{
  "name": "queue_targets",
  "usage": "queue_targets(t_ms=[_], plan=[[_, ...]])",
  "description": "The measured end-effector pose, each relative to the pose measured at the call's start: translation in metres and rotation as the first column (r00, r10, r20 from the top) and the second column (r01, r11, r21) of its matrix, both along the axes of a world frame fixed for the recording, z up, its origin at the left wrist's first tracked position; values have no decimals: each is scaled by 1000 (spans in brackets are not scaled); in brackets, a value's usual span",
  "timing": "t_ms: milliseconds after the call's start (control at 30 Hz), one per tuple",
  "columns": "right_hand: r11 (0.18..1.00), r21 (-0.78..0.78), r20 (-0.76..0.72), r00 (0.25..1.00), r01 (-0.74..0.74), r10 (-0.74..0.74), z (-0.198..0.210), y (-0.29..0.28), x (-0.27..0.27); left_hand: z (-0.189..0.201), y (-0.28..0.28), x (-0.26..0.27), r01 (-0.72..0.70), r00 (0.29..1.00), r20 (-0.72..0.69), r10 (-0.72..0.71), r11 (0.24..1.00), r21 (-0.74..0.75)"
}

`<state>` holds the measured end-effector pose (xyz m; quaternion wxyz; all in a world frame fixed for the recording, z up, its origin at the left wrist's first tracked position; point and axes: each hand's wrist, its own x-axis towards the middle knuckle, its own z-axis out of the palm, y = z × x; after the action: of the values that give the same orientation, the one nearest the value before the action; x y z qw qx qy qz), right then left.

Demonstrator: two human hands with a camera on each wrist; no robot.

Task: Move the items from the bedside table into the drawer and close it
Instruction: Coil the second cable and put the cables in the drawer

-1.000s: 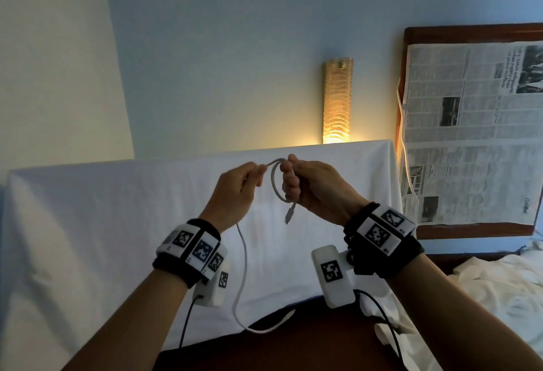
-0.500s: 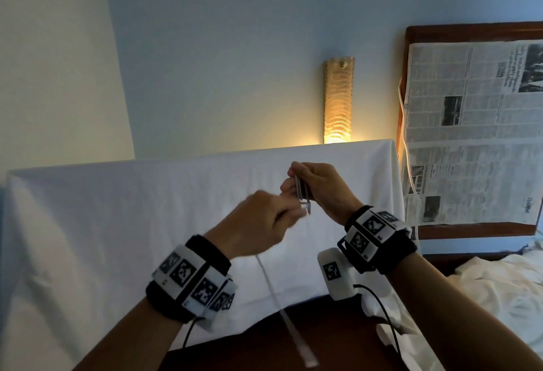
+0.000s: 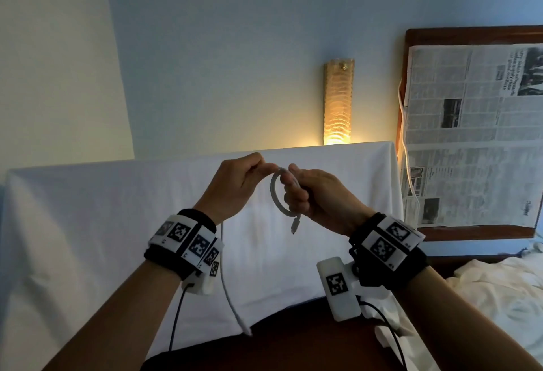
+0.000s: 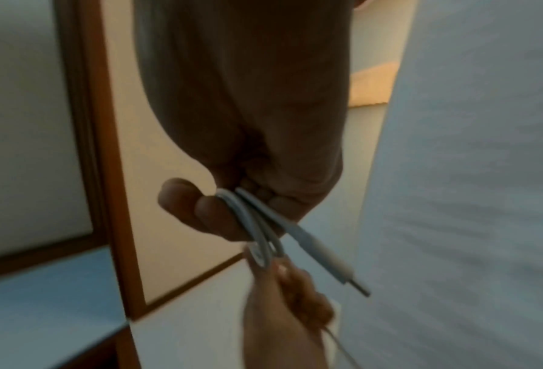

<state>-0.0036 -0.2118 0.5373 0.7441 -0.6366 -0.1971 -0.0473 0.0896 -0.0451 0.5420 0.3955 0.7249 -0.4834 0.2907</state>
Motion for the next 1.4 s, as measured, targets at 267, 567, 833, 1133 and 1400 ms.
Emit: queue_targets(t_ms=[267,567,833,1133,1400], plan=[[833,550,22,999,-51,47,24,-33,1,-65,21,26,-192,949,-239,207,978,86],[911,-211,184,930,354,-318,1,-15,13,-12,-6,-62,202,979,-97,-179,912,358],[958,-153,103,968,243,-229,-4,-5,8,-1,-15,-22,-70,982,-180,55,995,-77],[953,-163,32,967,256,-254,2,-1,11,-5,-14,-23,168,709,-681,-182,982,-87],[834,-271,215,874,481,-435,-4,11,16,-11,-22,-26,53,744,-650,-154,984,-172]])
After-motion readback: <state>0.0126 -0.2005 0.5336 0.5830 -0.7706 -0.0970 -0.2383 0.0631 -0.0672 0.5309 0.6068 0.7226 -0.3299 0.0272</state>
